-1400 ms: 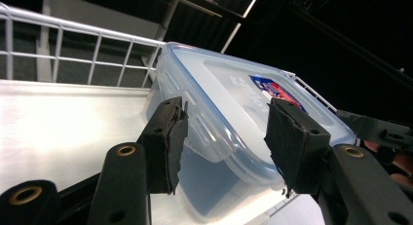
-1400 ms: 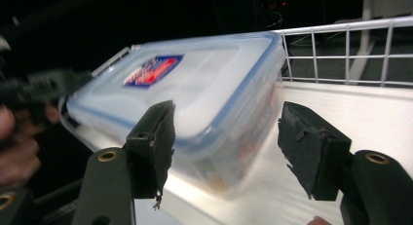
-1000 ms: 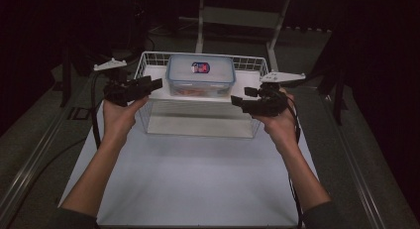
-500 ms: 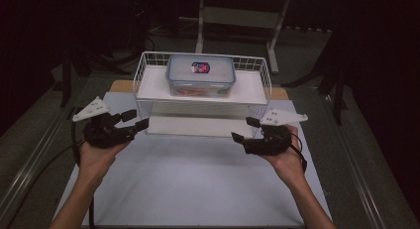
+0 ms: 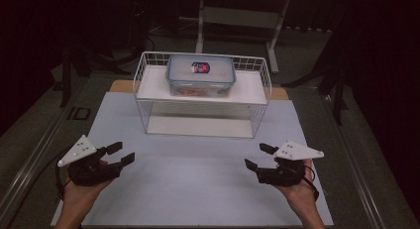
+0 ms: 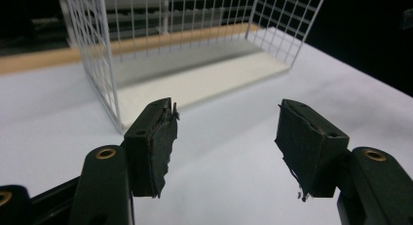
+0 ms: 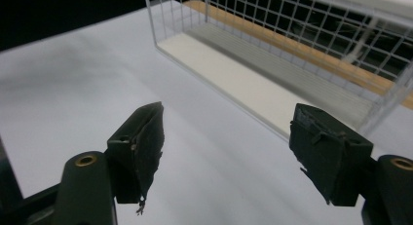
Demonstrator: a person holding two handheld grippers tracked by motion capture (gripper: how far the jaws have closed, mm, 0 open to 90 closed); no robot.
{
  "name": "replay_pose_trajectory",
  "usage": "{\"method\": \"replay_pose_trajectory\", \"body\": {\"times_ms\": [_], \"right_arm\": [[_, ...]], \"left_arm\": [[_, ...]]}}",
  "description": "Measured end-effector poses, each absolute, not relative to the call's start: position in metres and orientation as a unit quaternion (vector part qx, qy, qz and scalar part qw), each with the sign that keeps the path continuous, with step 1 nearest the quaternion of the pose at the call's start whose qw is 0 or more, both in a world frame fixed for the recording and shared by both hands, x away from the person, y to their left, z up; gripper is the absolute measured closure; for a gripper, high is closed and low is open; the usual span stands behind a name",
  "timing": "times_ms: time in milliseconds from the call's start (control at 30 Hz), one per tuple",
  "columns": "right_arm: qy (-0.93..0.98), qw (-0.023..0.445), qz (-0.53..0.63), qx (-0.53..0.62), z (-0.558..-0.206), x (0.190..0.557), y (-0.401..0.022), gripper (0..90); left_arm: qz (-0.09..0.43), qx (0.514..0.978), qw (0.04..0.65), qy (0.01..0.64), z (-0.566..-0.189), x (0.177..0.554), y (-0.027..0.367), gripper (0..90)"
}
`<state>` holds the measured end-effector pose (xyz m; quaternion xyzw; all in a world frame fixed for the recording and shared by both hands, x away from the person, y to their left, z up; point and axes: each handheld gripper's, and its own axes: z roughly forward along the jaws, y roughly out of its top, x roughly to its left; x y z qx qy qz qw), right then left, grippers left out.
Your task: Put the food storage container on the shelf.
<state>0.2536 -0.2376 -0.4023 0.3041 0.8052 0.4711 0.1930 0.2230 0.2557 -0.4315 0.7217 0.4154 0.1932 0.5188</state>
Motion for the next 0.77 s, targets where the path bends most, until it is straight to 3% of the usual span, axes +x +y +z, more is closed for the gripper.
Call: {"method": "replay_pose_trajectory", "body": {"times_ms": [333,767], "right_arm": [[0.787,0.207,0.478,0.330,-0.444,0.241,-0.254,28.0],[0.770,0.231,0.483,0.347,-0.454,0.240,-0.261,28.1]], "left_arm": [[0.212,0.716,0.513,0.424,-0.465,0.218,0.253,39.5],[0.241,0.722,0.490,0.425,-0.474,0.218,0.252,39.8]]}}
